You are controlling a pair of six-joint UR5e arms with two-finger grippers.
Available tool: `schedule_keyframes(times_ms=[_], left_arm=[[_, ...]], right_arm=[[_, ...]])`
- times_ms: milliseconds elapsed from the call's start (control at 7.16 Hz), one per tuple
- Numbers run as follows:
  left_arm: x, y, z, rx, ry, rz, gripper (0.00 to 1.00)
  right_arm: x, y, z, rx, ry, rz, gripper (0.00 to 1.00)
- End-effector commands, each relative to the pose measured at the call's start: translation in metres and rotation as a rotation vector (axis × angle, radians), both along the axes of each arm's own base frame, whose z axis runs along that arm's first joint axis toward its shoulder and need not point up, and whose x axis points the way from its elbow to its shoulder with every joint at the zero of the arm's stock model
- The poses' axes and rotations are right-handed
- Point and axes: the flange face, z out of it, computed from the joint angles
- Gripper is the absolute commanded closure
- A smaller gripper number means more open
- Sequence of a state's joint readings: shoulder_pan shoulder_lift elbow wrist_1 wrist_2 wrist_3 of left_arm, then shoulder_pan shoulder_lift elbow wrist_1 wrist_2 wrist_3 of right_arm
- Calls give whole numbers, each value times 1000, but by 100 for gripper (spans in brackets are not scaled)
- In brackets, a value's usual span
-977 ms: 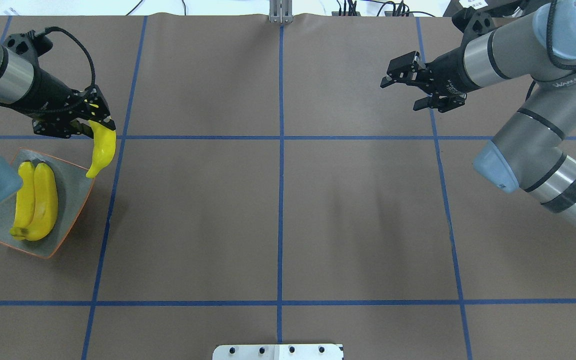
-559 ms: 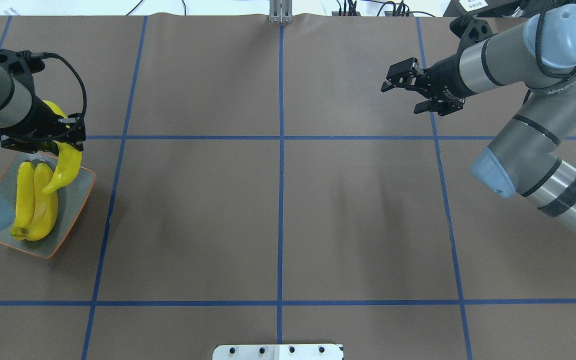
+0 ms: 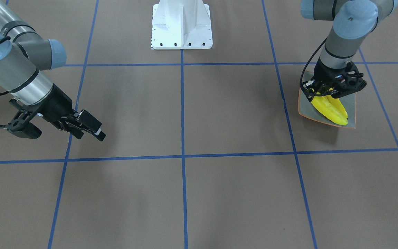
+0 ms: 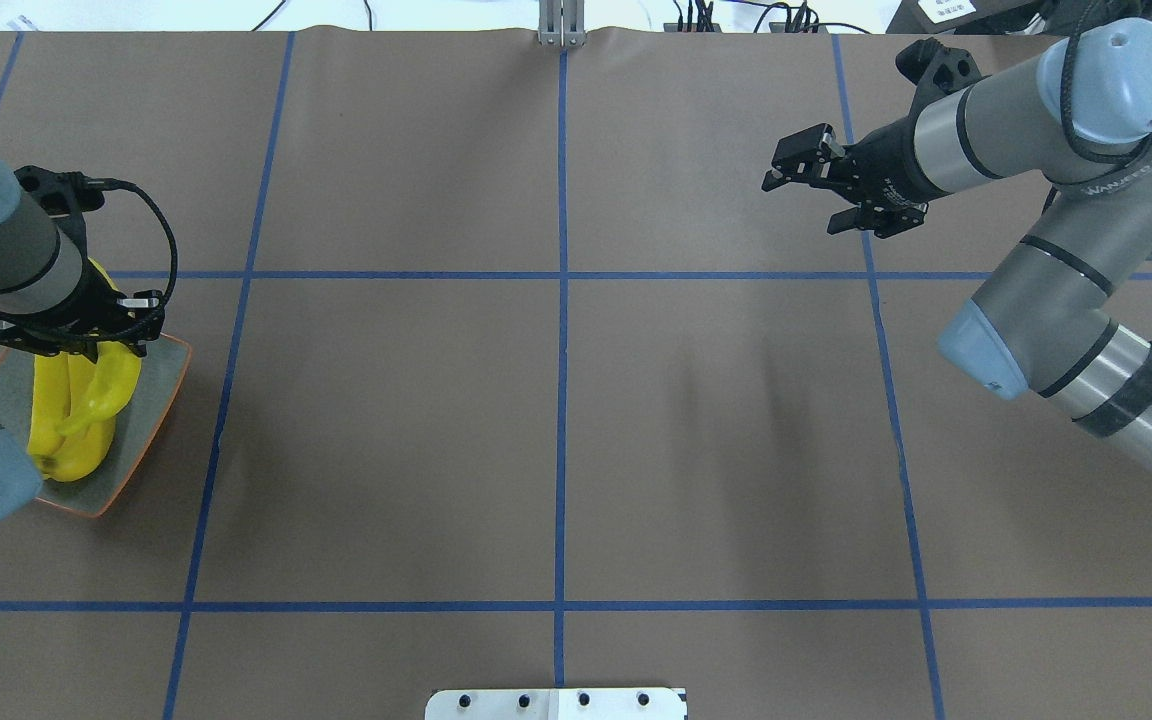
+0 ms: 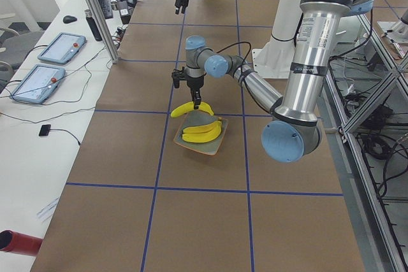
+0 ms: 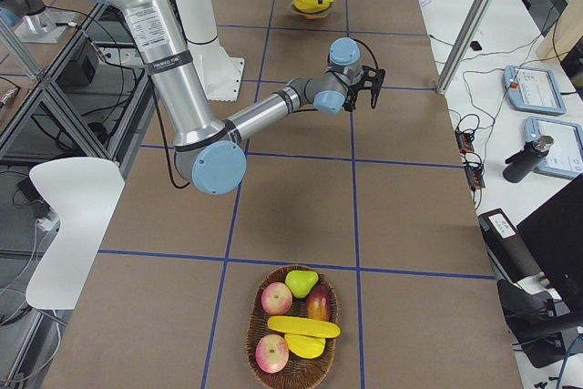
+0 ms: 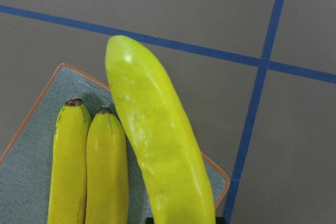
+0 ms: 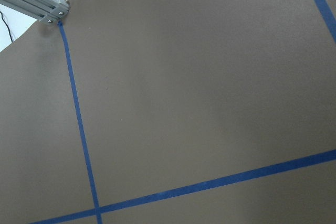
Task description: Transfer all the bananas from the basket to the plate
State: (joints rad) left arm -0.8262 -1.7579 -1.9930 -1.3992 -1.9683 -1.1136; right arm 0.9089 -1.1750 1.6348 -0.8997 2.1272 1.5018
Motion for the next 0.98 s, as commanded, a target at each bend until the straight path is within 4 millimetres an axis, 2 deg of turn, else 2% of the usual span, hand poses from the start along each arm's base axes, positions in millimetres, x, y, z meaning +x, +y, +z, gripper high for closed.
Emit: schedule_keyframes(times_ms=[0, 140, 419, 698, 838], left_arm=[[2, 3, 10, -54, -52, 6, 100], [2, 3, 12, -70, -66, 5, 100], [15, 3, -6, -120, -117, 23, 100], [27, 9, -1, -95, -178, 37, 100], [27, 10, 3, -95, -187, 38, 100]], right_arm=[[0, 1, -2, 2, -3, -1, 0], [0, 2, -3, 2, -6, -2, 0], [1, 3, -6, 1, -11, 3, 0], [1, 4, 0, -1, -3, -3, 0], [1, 3, 3, -3, 0, -4, 0]])
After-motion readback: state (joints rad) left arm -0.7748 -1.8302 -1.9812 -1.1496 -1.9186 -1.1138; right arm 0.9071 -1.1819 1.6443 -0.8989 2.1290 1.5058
